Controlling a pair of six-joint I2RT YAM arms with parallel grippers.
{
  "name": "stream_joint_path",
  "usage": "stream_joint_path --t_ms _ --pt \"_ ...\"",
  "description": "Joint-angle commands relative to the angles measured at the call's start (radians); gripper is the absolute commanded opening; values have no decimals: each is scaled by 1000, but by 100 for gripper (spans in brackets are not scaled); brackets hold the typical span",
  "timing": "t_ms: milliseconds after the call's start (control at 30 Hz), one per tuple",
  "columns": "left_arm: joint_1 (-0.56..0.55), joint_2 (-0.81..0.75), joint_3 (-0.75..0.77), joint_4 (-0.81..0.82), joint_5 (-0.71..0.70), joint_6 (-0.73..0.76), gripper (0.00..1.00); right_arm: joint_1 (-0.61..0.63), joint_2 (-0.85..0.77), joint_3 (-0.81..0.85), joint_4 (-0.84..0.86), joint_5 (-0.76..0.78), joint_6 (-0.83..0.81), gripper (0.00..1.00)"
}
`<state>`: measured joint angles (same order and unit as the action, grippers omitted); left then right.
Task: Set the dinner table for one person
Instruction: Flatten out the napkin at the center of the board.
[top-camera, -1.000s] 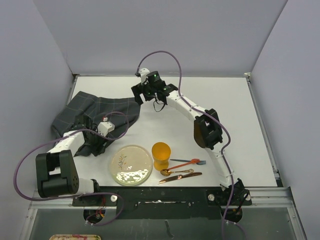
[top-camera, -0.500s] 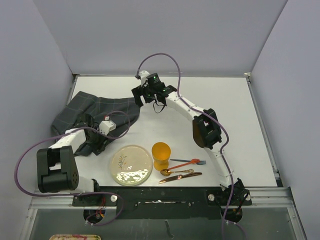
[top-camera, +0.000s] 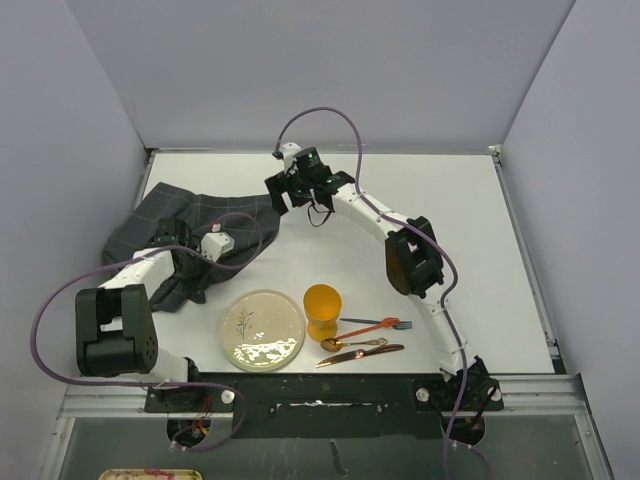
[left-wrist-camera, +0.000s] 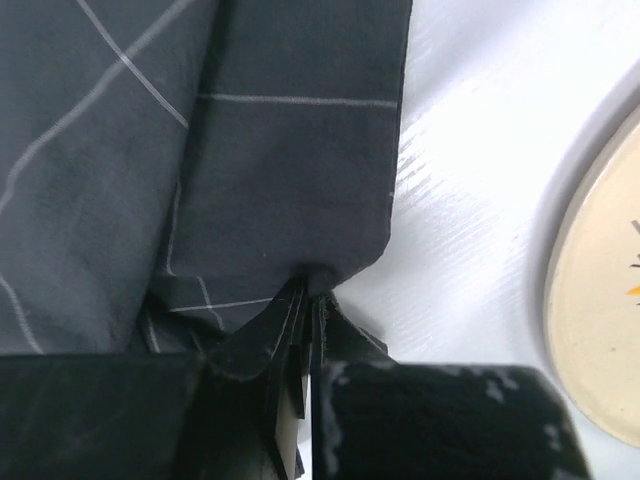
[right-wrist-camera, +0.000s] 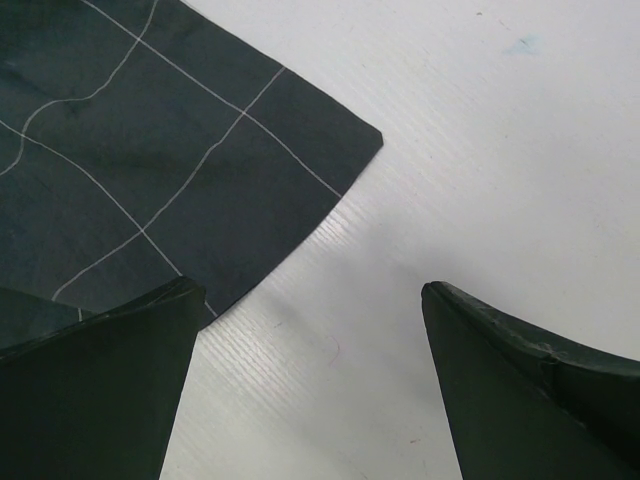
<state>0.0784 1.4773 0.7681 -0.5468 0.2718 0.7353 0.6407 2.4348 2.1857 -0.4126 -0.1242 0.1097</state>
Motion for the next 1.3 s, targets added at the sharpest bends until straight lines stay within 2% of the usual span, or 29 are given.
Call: stream_joint_path --t_ms 0,333,800,1033,1267 --pt "-19 -31 116 -38 75 -55 0 -14 -34 2 41 10 -4 95" --pt "-137 -61 291 -91 195 -178 0 -80 -92 -50 39 66 4 95" --pt "-391 155 501 -78 218 -271 0 -237 -278 -239 58 157 18 95" --pt "-441 233 548 41 241 -346 0 -298 -366 -349 77 180 39 95" --pt "-493 347 678 87 196 -338 0 -332 -406 -409 68 160 79 94"
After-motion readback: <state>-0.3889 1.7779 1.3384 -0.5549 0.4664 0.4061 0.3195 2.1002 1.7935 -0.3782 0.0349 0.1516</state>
